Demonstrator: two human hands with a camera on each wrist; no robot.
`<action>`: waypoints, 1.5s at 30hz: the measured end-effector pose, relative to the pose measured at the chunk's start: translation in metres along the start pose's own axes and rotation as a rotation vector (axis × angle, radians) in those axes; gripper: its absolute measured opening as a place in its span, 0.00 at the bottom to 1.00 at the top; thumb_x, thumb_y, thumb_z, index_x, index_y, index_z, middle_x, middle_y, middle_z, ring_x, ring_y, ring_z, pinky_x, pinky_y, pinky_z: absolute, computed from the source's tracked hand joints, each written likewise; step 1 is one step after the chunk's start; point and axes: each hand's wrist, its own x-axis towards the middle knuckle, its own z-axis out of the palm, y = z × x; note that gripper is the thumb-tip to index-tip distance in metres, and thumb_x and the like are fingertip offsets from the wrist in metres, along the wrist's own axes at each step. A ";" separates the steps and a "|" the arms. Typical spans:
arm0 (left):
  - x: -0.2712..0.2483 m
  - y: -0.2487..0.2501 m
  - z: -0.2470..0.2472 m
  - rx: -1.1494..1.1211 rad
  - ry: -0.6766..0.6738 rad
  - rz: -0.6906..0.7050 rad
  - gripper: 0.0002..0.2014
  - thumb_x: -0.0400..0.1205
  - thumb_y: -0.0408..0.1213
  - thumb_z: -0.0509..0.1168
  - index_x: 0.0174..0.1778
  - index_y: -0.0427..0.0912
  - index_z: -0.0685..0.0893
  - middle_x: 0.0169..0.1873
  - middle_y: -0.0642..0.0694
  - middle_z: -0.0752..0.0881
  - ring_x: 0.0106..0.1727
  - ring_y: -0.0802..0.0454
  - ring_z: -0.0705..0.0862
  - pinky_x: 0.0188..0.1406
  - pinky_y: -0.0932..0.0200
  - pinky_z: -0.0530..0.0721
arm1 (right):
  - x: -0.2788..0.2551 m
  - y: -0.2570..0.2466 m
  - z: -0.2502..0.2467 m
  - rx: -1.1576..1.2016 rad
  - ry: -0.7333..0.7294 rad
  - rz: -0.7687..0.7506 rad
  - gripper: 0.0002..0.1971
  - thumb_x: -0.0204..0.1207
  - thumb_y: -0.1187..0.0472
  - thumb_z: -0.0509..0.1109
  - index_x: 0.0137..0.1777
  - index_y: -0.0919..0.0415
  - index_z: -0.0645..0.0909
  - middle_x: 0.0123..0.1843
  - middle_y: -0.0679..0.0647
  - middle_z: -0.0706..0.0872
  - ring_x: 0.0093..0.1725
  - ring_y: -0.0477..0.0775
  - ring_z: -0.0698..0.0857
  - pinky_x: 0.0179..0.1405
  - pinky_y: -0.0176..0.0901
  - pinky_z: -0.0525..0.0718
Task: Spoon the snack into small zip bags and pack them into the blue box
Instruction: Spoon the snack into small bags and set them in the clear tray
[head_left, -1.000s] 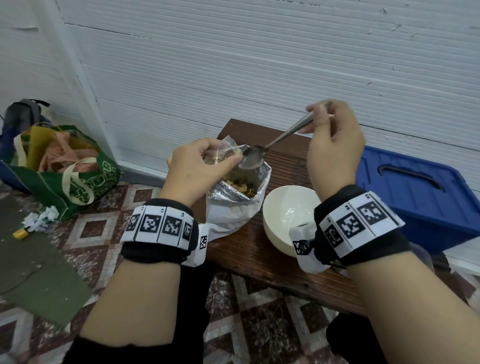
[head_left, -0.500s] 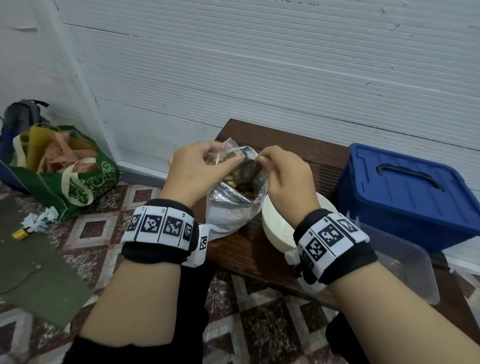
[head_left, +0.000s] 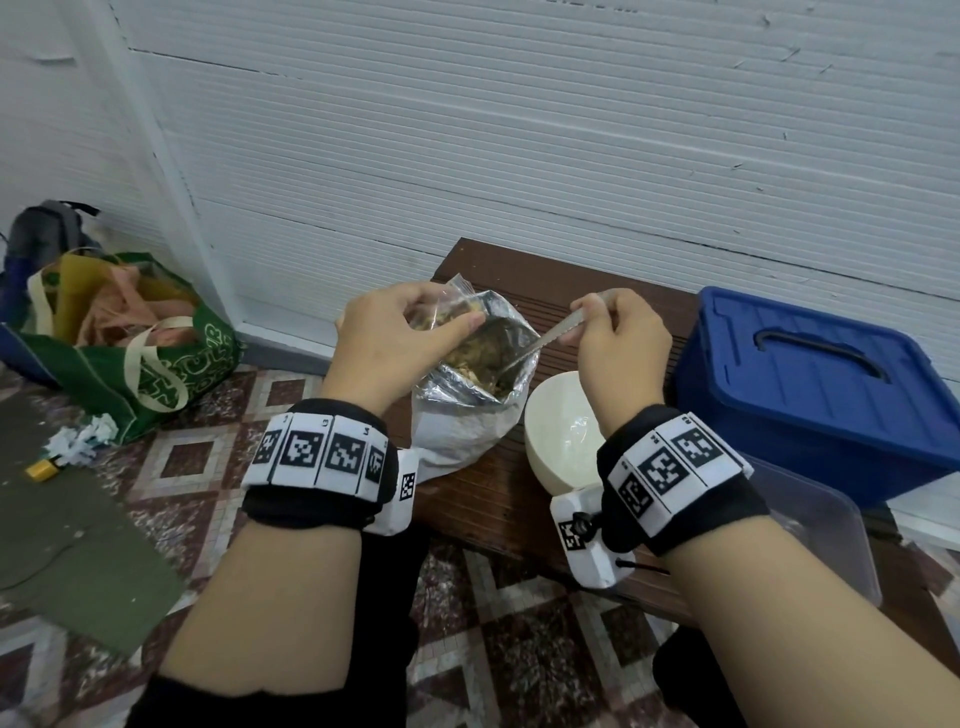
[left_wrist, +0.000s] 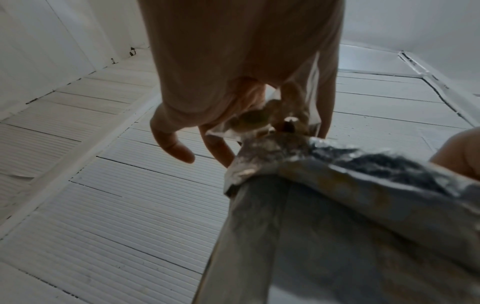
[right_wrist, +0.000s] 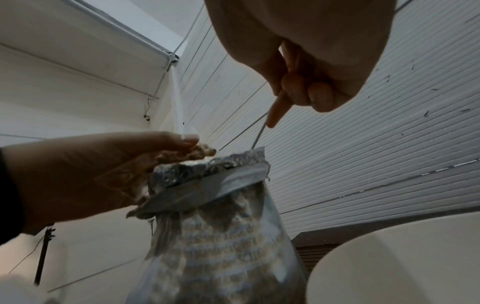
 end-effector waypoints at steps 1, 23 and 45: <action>0.000 0.000 -0.001 0.005 0.004 0.002 0.15 0.71 0.56 0.76 0.49 0.56 0.86 0.44 0.63 0.84 0.52 0.62 0.81 0.64 0.55 0.79 | 0.001 -0.001 -0.001 0.012 0.018 0.021 0.10 0.84 0.62 0.59 0.47 0.60 0.82 0.33 0.51 0.86 0.29 0.29 0.80 0.31 0.17 0.73; 0.002 -0.001 -0.010 0.179 -0.075 0.074 0.16 0.67 0.63 0.76 0.46 0.65 0.82 0.42 0.65 0.85 0.57 0.59 0.82 0.71 0.44 0.67 | 0.031 -0.032 -0.027 0.076 0.209 0.070 0.10 0.85 0.61 0.56 0.49 0.57 0.80 0.34 0.49 0.85 0.27 0.32 0.78 0.29 0.22 0.72; 0.004 0.001 0.013 0.170 -0.016 0.045 0.16 0.69 0.63 0.74 0.46 0.63 0.81 0.43 0.66 0.83 0.57 0.57 0.81 0.67 0.50 0.65 | 0.022 -0.046 -0.011 0.217 -0.004 -0.276 0.11 0.85 0.59 0.60 0.42 0.47 0.79 0.39 0.43 0.87 0.38 0.49 0.87 0.40 0.41 0.78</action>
